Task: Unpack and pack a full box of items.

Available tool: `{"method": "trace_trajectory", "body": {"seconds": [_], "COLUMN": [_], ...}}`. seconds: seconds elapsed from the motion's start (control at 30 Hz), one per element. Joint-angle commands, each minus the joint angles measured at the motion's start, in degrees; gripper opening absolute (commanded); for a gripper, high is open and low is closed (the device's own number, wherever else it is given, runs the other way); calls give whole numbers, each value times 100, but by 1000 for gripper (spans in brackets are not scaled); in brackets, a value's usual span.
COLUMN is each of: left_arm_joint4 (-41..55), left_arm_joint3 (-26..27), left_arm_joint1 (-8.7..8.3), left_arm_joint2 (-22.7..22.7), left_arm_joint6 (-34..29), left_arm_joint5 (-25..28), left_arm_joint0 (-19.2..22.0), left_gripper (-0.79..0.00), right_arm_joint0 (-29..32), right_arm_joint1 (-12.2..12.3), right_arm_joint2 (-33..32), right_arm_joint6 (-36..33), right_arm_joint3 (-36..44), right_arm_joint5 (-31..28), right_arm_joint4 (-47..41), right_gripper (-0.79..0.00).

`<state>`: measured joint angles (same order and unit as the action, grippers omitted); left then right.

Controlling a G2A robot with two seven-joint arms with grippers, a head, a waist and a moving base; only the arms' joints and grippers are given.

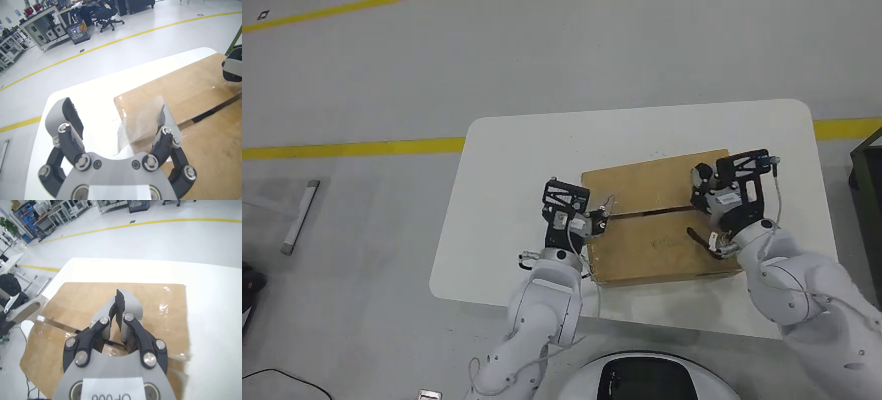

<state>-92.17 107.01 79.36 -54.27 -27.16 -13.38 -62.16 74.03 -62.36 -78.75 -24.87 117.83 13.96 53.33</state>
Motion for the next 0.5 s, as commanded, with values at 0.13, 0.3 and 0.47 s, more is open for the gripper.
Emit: {"method": "trace_trajectory", "body": {"seconds": [0.13,0.3,0.47], "left_arm_joint4": [-316,-423,-531], "left_arm_joint3": [-203,-455,-781], "left_arm_joint1": [146,290,458], "left_arm_joint2": [413,720,1044], "left_arm_joint6": [-335,-556,-778], "left_arm_joint5": [91,154,139], "left_arm_joint0": [496,866,1207], "left_gripper": [0,0,0], "right_arm_joint0": [347,711,1066], "right_arm_joint1": [29,32,22], "right_arm_joint2": [-1000,-1639,-2064], "right_arm_joint6": [88,179,248], "right_arm_joint3": [96,-21,-1], "right_arm_joint5": [125,113,75], "right_arm_joint4": [-372,-716,-933], "right_gripper": [-785,-785,-785]}}
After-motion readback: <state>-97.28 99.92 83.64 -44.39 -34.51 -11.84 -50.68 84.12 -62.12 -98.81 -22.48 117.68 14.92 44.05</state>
